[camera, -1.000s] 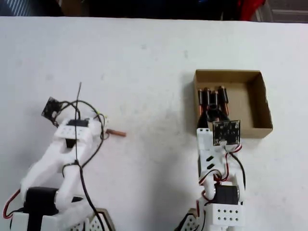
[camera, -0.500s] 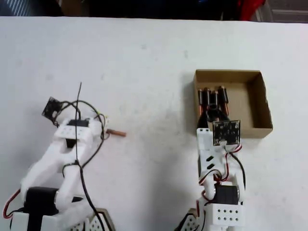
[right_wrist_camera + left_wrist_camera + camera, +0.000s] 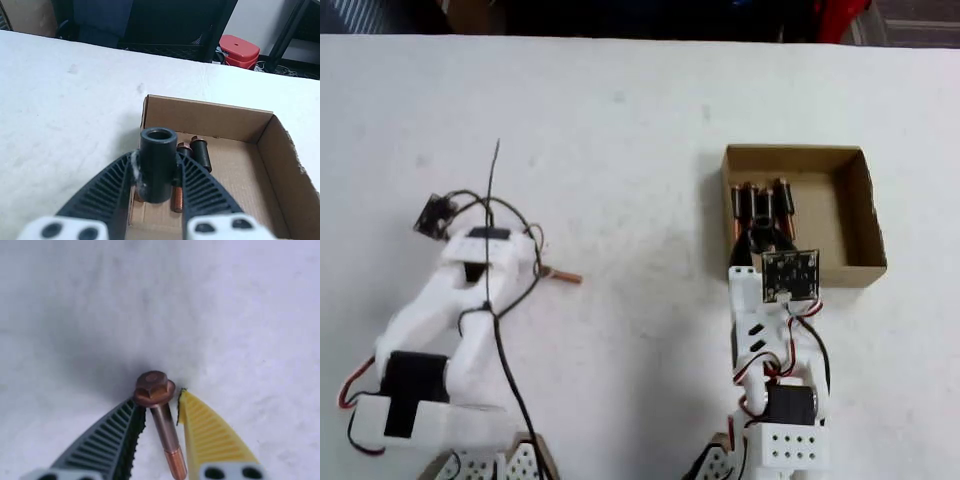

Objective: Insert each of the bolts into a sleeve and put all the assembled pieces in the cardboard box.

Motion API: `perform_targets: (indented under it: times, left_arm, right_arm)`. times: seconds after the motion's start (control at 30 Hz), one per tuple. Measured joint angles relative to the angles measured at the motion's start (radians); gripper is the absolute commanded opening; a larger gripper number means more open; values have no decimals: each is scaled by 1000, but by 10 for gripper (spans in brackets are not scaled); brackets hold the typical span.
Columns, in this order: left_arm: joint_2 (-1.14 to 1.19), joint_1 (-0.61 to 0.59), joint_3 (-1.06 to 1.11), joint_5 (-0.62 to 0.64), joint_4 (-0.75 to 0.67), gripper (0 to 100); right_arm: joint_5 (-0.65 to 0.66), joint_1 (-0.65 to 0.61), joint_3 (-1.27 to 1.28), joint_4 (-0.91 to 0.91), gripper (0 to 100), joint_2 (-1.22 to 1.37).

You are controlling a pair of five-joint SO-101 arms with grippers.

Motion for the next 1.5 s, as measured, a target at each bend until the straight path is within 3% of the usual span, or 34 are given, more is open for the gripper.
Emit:
perform_targets:
  times: [0.1, 0.47, 0.57, 0.7, 1.03, 1.13, 1.5]
  left_arm:
    - [18, 0, -28, 0, 17, 19]
    - [32, -12, -100, -2, 78, 45]
    - [34, -23, -109, -51, 80, 46]
    - [34, -25, -109, -258, 81, 43]
    - [34, -29, -110, -1073, 84, 42]
    - [34, -29, -110, -1146, 118, 42]
    - [34, 17, -110, -1183, 224, 45]
  right_arm:
    - [0, 0, 0, 0, 23, 0]
    - [0, 0, 0, 0, 23, 0]
    - [0, 0, 0, 0, 23, 0]
    - [0, 0, 0, 0, 23, 0]
    - [0, 0, 0, 0, 23, 0]
    - [0, 0, 0, 0, 23, 0]
    - [0, 0, 0, 0, 23, 0]
